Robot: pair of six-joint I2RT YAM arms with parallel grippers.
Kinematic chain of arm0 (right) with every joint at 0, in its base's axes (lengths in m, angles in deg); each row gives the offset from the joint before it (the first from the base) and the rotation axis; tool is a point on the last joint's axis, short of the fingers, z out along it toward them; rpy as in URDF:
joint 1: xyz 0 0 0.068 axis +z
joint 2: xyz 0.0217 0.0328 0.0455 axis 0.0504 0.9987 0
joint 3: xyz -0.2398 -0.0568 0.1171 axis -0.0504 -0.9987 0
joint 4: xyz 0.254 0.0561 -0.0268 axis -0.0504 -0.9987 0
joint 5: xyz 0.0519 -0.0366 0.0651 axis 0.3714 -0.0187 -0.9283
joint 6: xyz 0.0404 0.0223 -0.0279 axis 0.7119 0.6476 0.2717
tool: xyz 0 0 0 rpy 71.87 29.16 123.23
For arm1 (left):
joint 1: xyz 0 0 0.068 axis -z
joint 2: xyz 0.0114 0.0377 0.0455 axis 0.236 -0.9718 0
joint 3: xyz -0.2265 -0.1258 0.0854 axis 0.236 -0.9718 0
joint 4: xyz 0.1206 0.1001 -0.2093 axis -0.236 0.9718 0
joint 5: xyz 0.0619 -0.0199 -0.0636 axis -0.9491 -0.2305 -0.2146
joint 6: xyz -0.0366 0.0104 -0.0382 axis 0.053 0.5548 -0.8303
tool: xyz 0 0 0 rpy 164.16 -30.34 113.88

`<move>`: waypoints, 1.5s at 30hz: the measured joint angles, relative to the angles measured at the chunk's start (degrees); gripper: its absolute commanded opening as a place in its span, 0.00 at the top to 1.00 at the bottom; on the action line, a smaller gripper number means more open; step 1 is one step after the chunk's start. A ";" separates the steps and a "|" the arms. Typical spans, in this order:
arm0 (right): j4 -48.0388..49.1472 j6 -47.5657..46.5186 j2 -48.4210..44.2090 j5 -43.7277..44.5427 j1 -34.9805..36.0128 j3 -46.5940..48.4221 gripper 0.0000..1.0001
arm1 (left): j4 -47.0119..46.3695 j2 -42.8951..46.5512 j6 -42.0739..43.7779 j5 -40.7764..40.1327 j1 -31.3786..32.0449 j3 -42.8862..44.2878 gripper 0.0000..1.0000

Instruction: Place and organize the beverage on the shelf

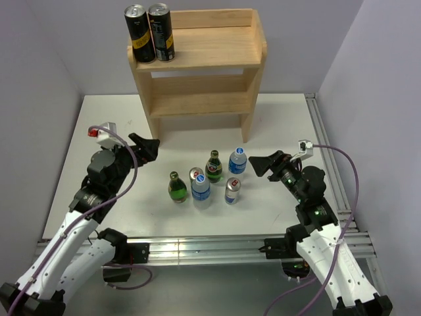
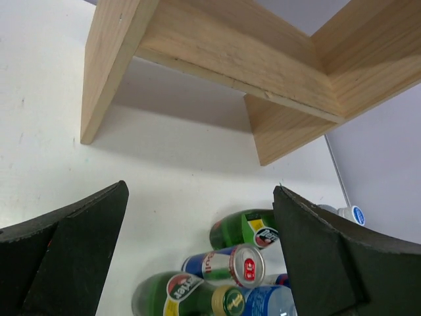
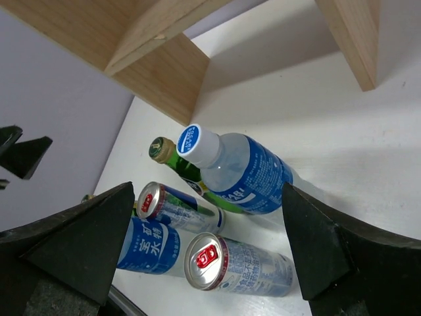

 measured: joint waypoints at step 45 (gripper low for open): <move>-2.38 10.36 10.71 40.37 44.83 -13.88 0.00 | 6.01 5.05 -3.85 -21.73 14.93 -10.40 0.01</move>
